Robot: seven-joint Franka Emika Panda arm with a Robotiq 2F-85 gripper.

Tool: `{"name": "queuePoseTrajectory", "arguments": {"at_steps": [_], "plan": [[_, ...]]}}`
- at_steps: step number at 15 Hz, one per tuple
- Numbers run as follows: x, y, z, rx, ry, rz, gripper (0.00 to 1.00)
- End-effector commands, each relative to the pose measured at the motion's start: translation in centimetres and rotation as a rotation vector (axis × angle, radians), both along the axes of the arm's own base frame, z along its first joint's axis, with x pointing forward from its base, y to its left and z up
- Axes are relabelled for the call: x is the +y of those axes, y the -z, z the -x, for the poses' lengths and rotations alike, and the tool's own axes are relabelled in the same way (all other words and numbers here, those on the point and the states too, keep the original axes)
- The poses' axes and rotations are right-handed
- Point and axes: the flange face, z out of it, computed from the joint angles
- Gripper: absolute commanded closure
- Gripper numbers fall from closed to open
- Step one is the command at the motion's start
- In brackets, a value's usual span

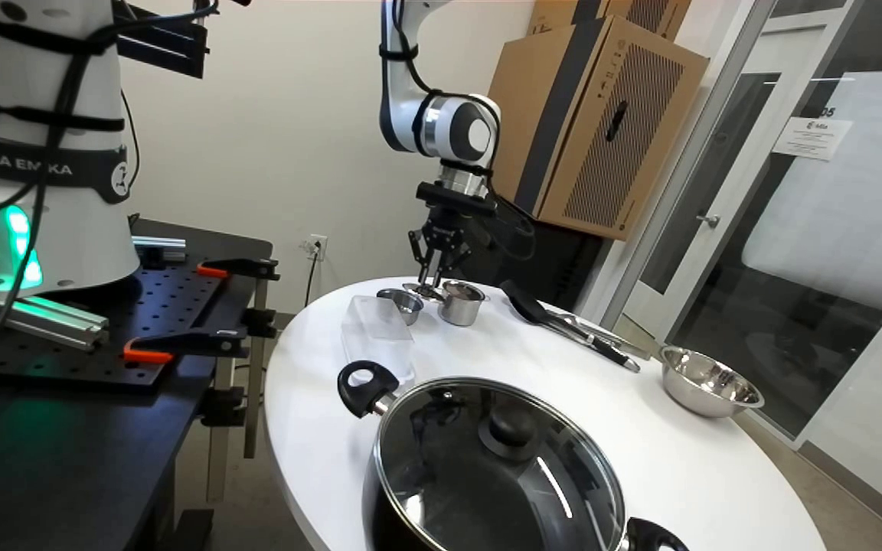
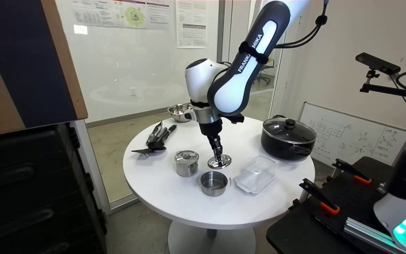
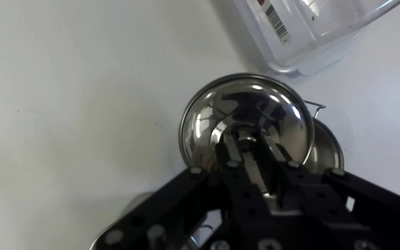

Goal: Pick up the silver lid from the table and put it on the small silver pot

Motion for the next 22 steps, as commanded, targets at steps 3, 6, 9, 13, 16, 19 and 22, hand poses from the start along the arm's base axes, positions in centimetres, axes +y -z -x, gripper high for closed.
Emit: {"name": "queuePoseTrajectory", "arguments": {"at_steps": [3, 6, 9, 13, 16, 19, 22], "plan": [[2.1, 1.2, 1.6, 0.036, -0.141, 0.016, 0.95], [2.7, 1.8, 2.4, 0.048, -0.187, 0.018, 0.95], [3.1, 2.1, 2.8, 0.045, -0.225, 0.018, 0.95], [3.3, 2.5, 3.3, 0.052, -0.259, 0.027, 0.95], [3.5, 2.6, 3.6, 0.047, -0.276, 0.016, 0.95], [3.8, 2.7, 3.8, 0.042, -0.289, 0.002, 0.95], [4.0, 2.7, 4.0, 0.039, -0.298, -0.006, 0.95]]}}
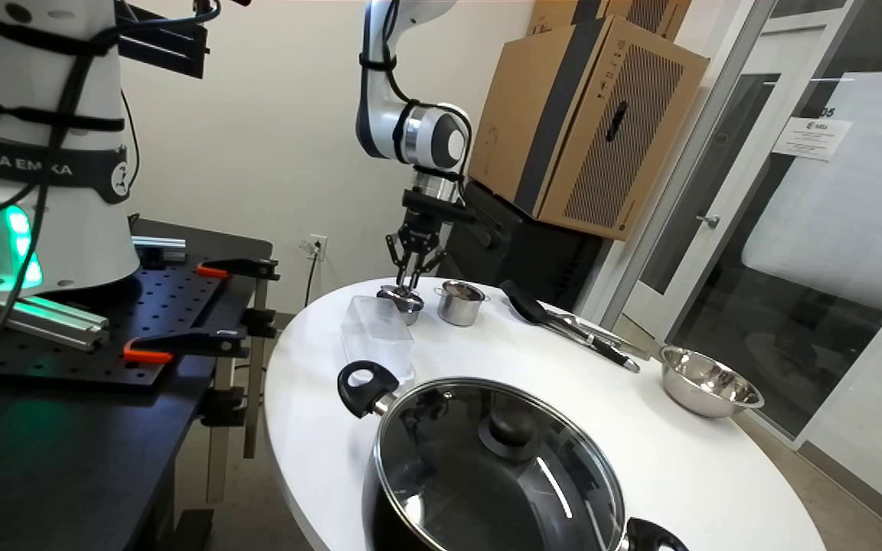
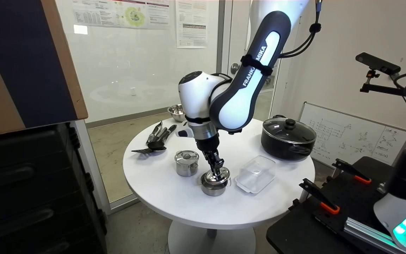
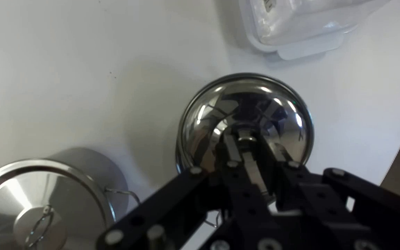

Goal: Pick up the silver lid from the table and put it on the small silver pot

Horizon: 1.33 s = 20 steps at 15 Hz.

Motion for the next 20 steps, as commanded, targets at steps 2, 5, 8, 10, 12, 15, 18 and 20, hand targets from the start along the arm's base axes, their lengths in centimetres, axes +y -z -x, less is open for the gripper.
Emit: {"name": "queuePoseTrajectory", "arguments": {"at_steps": [2, 5, 8, 10, 12, 15, 18, 20], "plan": [[0.2, 0.2, 0.5, -0.004, -0.043, -0.015, 0.95], [0.4, 0.5, 0.5, -0.006, -0.046, -0.018, 0.95], [0.5, 0.7, 0.4, -0.011, -0.045, -0.024, 0.95], [0.7, 0.9, 0.3, -0.017, -0.045, -0.032, 0.95], [0.8, 1.3, 0.2, -0.023, -0.044, -0.035, 0.95], [0.9, 1.7, -0.1, -0.033, -0.043, -0.040, 0.95], [0.9, 1.8, -0.4, -0.043, -0.039, -0.046, 0.56], [0.9, 1.8, -0.6, -0.050, -0.039, -0.051, 0.49]]}}
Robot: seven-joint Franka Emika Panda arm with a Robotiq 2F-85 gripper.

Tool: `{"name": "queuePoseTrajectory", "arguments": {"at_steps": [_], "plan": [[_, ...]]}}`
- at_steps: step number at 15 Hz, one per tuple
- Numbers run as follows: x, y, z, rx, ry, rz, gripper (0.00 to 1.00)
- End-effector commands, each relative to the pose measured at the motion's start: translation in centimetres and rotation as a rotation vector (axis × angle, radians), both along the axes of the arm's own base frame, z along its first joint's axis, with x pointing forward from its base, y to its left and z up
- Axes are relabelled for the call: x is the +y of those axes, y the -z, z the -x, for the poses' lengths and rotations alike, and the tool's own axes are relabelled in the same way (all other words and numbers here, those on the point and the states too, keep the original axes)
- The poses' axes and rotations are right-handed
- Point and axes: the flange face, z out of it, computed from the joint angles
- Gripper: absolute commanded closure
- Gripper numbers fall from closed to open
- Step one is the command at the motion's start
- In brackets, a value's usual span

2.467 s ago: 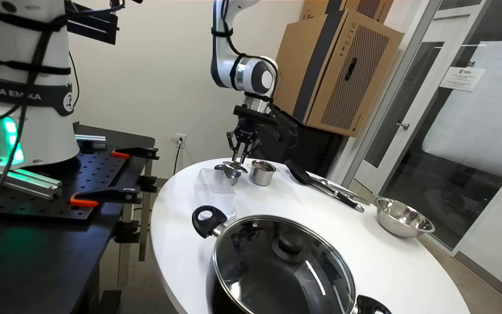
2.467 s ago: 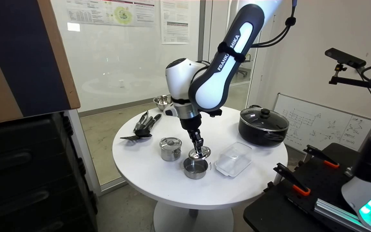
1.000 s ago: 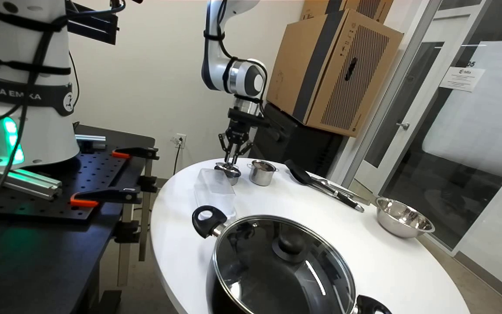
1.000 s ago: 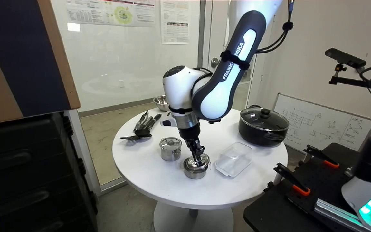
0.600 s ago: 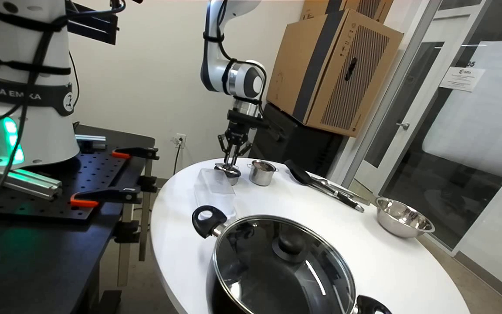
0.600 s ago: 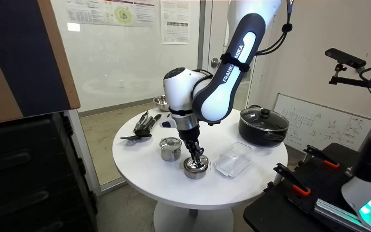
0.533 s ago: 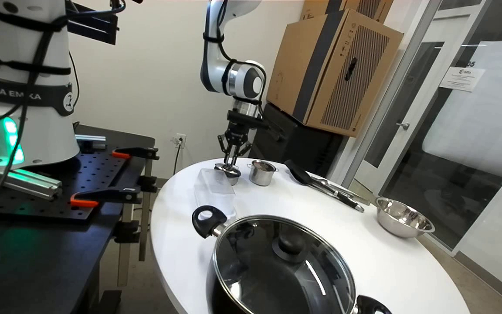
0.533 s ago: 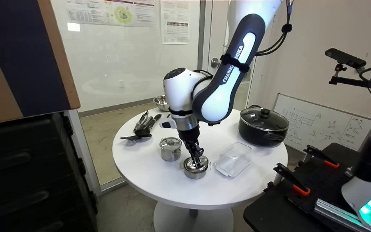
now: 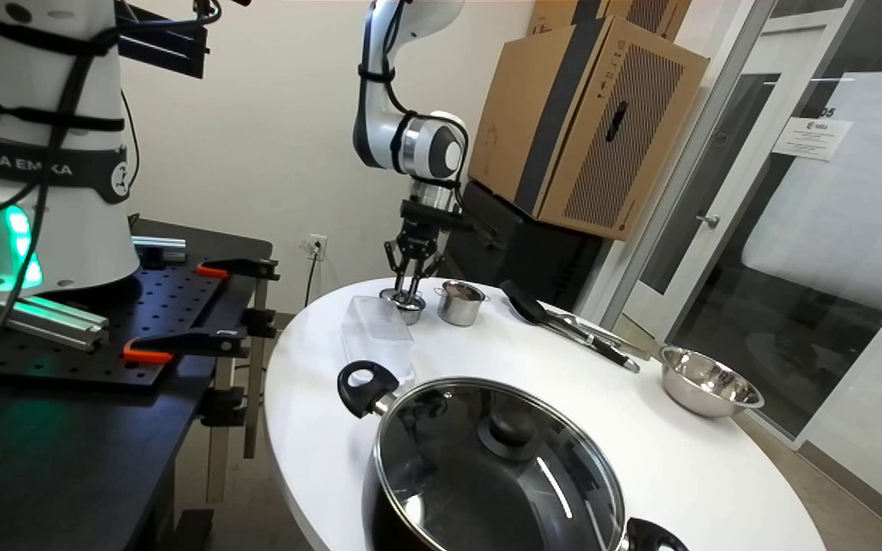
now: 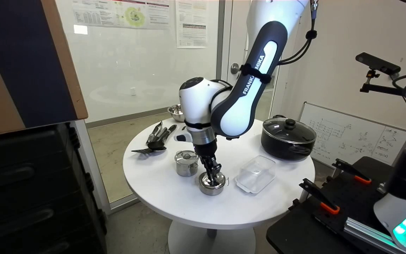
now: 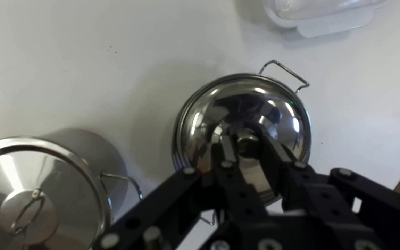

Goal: Pick up the silver lid from the table and put it on the small silver pot

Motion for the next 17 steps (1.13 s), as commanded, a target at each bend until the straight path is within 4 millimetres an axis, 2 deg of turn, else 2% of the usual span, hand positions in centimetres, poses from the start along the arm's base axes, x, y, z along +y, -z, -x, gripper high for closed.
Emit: {"name": "queuePoseTrajectory", "arguments": {"at_steps": [1, 6, 7, 9, 13, 14, 17], "plan": [[0.3, 0.2, -0.6, -0.036, -0.008, -0.011, 0.42], [0.4, 0.0, -1.0, -0.048, -0.006, -0.018, 0.05], [0.4, -0.1, -1.2, -0.052, -0.002, -0.021, 0.01], [0.3, -0.6, -1.7, -0.071, 0.025, -0.040, 0.00], [-1.0, -2.5, -4.0, -0.089, 0.154, -0.051, 0.00], [-0.5, -1.4, -2.9, -0.074, 0.091, -0.045, 0.00], [-0.8, -1.5, -3.1, -0.076, 0.098, -0.045, 0.00]]}}
